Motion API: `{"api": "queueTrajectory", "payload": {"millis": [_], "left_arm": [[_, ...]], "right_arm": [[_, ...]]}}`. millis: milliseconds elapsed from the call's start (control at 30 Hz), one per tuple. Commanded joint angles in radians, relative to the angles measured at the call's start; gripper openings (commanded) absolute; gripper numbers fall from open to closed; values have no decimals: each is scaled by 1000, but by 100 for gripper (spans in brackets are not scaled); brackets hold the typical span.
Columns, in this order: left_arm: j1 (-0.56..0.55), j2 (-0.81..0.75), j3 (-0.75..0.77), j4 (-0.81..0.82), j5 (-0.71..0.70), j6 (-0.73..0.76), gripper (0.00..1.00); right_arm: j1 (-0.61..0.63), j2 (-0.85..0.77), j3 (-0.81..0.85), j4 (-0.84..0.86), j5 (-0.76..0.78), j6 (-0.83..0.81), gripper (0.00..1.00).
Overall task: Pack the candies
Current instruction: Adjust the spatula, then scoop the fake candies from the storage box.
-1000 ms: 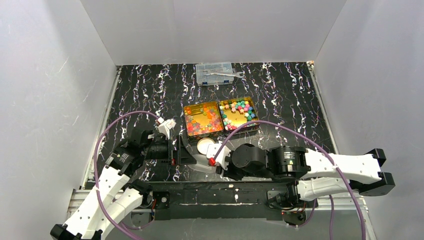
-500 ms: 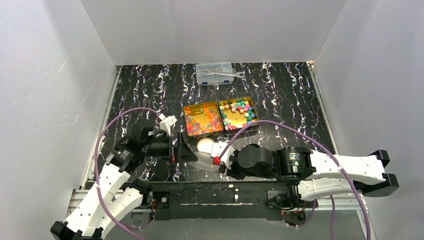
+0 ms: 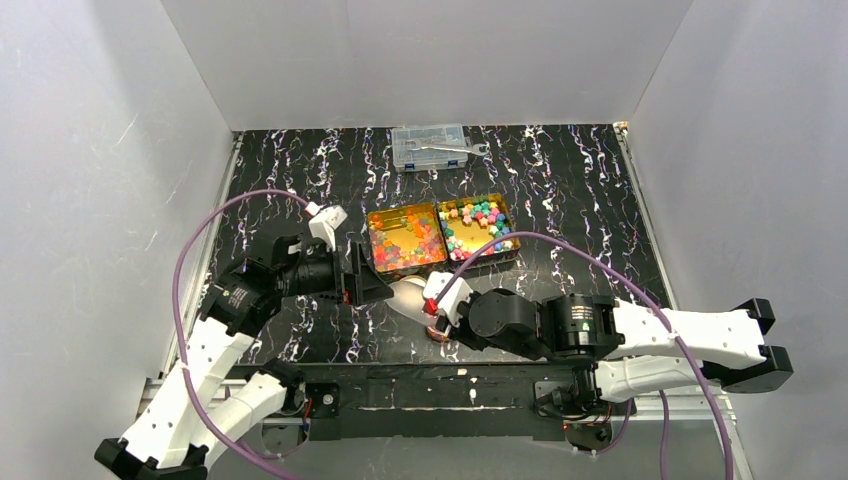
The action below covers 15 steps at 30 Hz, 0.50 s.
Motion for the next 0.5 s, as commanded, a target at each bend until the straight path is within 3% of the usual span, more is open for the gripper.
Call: {"api": "queueTrajectory", "payload": {"millis": [0,133,367,467], "left_arm": [[0,0,71,-69,-112,50,98],[-1,-5,98,-108,-183,76,98],[0,-29,103,-158,-242,133,98],[0,-59,49,-162,-232,144,98]], "right_arm": [[-3,18,57,-40,114,41,1],[-66,47,77,-86,127,54,1],[-325,144,164,-185,26,-3,1],[-502,220,233,-240,-31,-154,1]]}}
